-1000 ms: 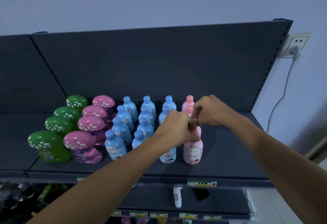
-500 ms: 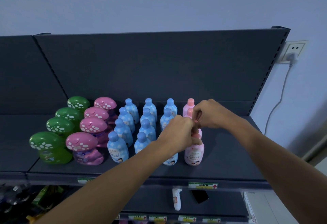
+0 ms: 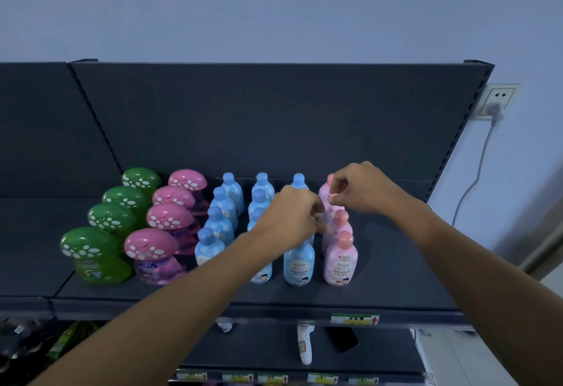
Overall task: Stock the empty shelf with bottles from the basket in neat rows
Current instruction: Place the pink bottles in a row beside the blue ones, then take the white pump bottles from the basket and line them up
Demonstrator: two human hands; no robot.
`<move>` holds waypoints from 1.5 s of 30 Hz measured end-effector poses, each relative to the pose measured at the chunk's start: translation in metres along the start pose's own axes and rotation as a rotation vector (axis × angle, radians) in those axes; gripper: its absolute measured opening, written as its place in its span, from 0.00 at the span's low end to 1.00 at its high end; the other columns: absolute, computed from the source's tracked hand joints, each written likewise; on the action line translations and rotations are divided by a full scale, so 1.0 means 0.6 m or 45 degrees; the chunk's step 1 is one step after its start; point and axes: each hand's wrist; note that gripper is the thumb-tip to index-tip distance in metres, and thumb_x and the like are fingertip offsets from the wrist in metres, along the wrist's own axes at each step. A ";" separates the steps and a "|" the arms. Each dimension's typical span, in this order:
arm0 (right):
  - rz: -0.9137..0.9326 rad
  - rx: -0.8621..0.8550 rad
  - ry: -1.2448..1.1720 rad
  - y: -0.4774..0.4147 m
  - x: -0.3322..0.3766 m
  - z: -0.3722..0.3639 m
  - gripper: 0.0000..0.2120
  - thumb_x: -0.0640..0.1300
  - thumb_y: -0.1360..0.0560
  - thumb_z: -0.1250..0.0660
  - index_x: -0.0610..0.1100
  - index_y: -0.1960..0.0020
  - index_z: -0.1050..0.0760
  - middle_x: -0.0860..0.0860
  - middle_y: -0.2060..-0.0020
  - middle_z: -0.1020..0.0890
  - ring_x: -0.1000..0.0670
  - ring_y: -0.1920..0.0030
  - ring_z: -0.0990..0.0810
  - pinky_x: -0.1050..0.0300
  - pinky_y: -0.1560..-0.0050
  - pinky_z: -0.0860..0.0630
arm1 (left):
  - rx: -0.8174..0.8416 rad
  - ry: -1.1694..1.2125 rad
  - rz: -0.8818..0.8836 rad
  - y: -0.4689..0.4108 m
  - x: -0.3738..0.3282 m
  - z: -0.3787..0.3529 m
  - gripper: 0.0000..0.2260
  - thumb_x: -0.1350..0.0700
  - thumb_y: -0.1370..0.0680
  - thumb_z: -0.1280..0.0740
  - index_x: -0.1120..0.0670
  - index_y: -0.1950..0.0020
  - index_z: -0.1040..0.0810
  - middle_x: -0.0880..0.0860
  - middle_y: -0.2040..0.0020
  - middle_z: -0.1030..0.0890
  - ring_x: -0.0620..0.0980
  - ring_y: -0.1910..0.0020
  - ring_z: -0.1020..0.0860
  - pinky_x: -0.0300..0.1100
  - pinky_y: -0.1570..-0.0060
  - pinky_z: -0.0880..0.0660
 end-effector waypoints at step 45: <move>-0.145 0.555 -0.101 0.222 0.654 -0.698 0.08 0.46 0.26 0.32 0.50 0.47 0.21 0.50 0.50 0.16 0.44 0.48 0.18 0.51 0.53 0.22 | 0.478 0.077 0.543 0.673 0.732 -0.059 0.07 0.54 0.24 0.33 0.51 0.48 0.17 0.53 0.52 0.15 0.57 0.50 0.18 0.52 0.52 0.21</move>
Point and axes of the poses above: each hand's wrist, its own y-axis away from the middle knuckle, its own z-axis out of the back of the hand, x = y × z
